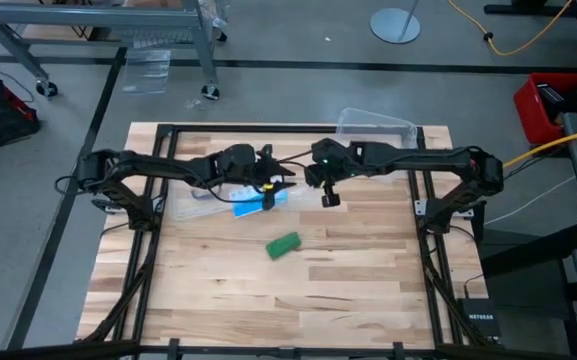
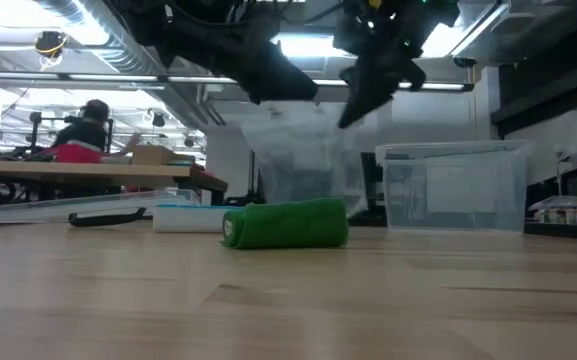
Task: Roll bandage
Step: Open the transparent zip bag
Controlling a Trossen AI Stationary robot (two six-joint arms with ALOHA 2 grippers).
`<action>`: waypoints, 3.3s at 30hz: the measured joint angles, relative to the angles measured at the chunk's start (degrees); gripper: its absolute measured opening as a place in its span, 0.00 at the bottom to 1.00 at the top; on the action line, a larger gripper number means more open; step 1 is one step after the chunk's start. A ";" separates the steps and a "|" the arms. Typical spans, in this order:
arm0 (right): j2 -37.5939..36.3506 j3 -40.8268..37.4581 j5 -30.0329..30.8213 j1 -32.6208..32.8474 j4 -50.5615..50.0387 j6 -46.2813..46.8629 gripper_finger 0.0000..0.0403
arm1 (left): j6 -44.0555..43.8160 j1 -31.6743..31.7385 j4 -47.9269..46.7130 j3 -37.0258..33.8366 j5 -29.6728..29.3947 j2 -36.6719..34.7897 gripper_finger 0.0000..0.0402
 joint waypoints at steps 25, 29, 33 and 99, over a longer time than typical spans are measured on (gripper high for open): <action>0.00 0.00 -0.97 0.69 5.07 1.68 0.00 | 4.42 -1.76 -0.71 0.00 -7.08 0.00 0.24; 0.00 0.00 -0.96 0.69 5.07 1.68 0.00 | 5.02 -1.76 -1.44 0.00 -7.12 0.00 0.12; 0.04 0.00 -0.96 0.69 5.07 1.68 0.00 | 5.53 -1.76 -3.05 0.04 -7.23 0.00 0.03; -0.68 -0.07 3.50 0.49 -1.89 0.15 0.00 | -2.70 -1.06 -27.85 -0.17 -16.15 -7.82 0.18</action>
